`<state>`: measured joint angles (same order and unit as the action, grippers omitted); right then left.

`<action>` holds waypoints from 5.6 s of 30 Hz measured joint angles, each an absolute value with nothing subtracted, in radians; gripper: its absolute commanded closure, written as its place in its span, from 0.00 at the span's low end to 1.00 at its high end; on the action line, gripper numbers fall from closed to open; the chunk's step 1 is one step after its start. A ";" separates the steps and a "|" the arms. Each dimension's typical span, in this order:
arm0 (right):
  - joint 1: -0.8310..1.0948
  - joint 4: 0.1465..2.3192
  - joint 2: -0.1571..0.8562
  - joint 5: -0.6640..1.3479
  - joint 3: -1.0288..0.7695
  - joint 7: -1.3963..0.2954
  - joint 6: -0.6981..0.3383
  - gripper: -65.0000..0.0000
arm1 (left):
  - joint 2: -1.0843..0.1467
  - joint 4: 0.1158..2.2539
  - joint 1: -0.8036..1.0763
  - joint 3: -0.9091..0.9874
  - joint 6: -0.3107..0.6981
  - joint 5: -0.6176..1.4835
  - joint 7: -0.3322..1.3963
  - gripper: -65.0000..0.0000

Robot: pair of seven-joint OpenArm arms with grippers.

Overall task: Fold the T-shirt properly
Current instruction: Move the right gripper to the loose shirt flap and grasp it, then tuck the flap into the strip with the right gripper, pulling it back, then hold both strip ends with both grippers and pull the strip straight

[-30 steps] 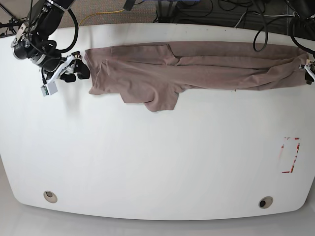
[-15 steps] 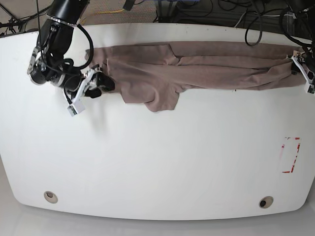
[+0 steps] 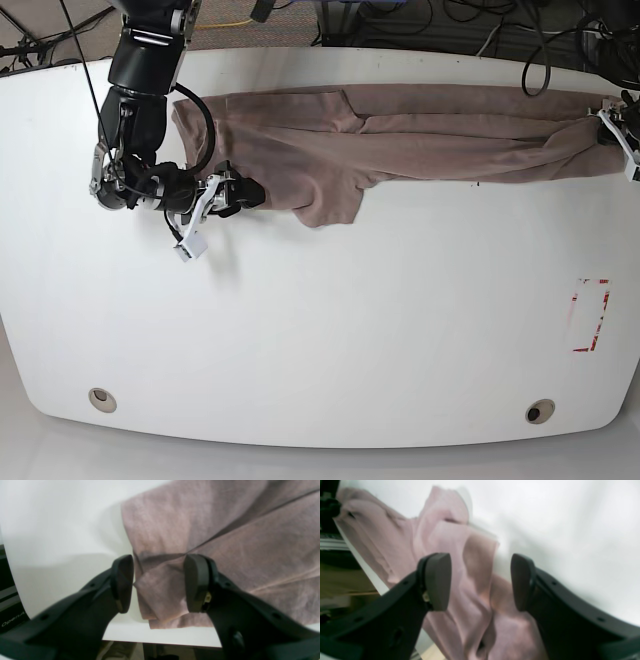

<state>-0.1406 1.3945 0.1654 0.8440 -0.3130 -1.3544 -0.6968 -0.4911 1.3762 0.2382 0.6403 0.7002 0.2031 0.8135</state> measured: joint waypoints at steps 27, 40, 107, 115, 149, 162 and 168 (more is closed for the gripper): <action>-0.161 1.310 0.081 0.834 -0.262 -1.324 -0.696 1.00 | -0.492 1.385 0.239 0.640 0.701 0.203 0.807 0.55; -0.165 1.403 0.121 0.840 -0.271 -1.308 -0.683 0.39 | -0.493 1.385 0.238 0.601 0.700 0.204 0.806 0.55; 0.145 1.648 0.195 1.111 -0.269 -1.291 -0.595 1.00 | -0.489 1.383 0.238 0.600 0.700 0.204 0.806 0.55; 0.178 1.649 0.255 1.162 -0.290 -1.287 -0.595 1.00 | -0.502 1.383 0.236 0.540 0.699 0.204 0.791 0.55; 0.320 1.885 0.346 1.172 -0.410 -1.309 -0.591 0.43 | -0.502 1.389 0.235 0.536 0.699 0.207 0.792 0.55; 0.266 1.867 0.156 0.956 -0.223 -1.300 -0.594 0.78 | -0.502 1.389 0.235 0.536 0.699 0.207 0.792 0.55; 0.228 1.760 0.145 0.856 -0.236 -1.277 -0.594 0.79 | -0.501 1.390 0.235 0.536 0.699 0.206 0.792 0.55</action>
<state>0.2276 1.7599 0.1452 0.8558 -0.2359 -1.2770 -0.5938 -0.5014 1.3895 0.2352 0.5358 0.6994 0.2062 0.7921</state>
